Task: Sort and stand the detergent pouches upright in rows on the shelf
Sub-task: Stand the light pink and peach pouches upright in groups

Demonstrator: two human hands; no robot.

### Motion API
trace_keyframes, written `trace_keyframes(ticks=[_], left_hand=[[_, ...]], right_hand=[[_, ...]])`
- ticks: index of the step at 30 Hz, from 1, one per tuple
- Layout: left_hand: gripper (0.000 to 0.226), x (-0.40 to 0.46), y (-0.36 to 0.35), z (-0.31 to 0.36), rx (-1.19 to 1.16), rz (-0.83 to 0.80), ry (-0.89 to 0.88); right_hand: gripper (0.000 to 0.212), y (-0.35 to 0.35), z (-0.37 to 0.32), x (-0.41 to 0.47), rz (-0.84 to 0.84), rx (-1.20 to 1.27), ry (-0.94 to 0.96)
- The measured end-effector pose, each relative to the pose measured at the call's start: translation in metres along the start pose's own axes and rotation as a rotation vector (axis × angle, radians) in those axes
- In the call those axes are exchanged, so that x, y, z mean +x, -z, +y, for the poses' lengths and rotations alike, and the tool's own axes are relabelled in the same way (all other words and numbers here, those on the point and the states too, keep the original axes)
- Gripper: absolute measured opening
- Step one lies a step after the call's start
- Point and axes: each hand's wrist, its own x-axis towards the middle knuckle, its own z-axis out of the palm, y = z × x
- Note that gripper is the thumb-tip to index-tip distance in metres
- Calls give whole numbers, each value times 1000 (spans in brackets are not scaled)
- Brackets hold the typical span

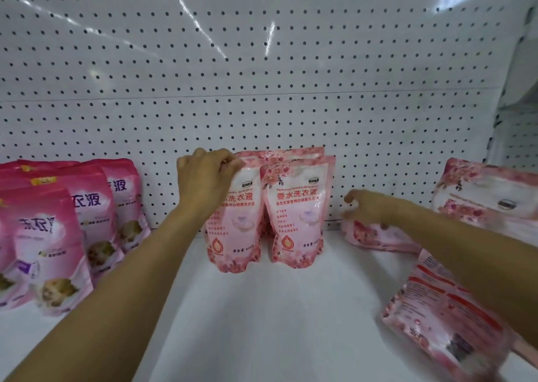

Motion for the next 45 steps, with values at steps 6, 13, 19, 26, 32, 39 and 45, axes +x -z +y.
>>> trace_keyframes(ticks=[6, 13, 19, 26, 32, 39, 45], left_hand=[[42, -15, -2, 2, -32, 141, -10], [29, -66, 7, 32, -239, 268, -258], [23, -107, -8, 68, -831, -773, 327], [80, -126, -40, 99, -1321, -1217, 944], [92, -119, -66, 117, -1614, -1109, 1103], [27, -132, -74, 111, -1461, -1168, 1047], [29, -144, -64, 104, -1484, -900, 851]], right_hand=[[21, -22, 5, 12, 39, -412, -11], [23, -10, 6, -4, 61, -405, -2], [14, 32, 5, -39, 13, -64, 37], [14, 62, 0, -74, 72, 158, 73], [21, 28, -14, -125, 106, 145, 235], [26, -72, 3, -189, 253, -382, 472], [50, -89, 26, -201, 306, 130, 535]])
